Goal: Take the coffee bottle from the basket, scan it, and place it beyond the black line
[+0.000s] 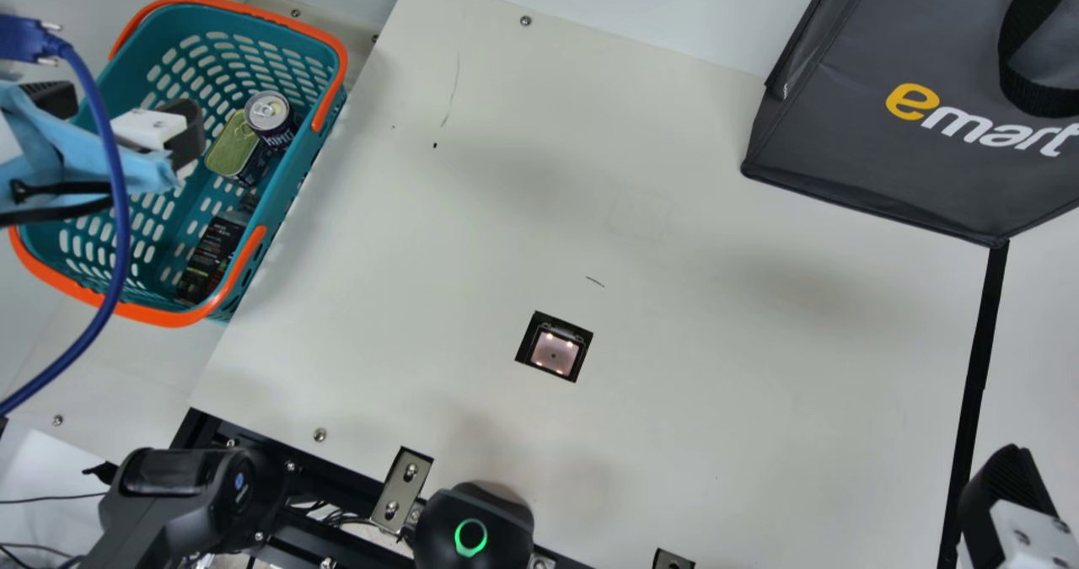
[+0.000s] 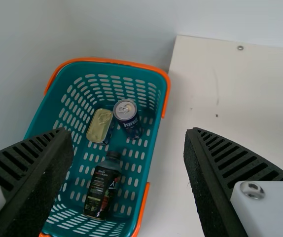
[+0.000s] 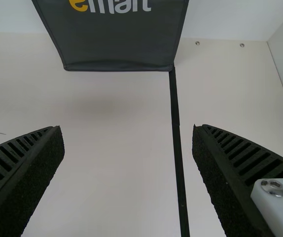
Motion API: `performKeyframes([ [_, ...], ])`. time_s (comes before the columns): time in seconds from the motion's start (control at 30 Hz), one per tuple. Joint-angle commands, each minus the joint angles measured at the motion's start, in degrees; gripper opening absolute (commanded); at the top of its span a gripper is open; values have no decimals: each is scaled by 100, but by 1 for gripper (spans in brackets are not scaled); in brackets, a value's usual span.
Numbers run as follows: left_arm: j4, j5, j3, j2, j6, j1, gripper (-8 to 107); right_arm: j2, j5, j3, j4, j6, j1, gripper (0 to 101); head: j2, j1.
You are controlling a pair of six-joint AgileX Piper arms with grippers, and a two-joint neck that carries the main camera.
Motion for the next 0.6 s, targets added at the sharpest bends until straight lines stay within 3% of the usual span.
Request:
performKeyframes([
  [0.0, -95, -87, 43, 55, 156, 284, 90, 0, 0, 0, 0, 0, 0, 91, 14, -96],
  [0.57, -741, -836, 598, 633, 1434, 1602, 90, 0, 0, 0, 0, 0, 0, 91, 14, -96],
])
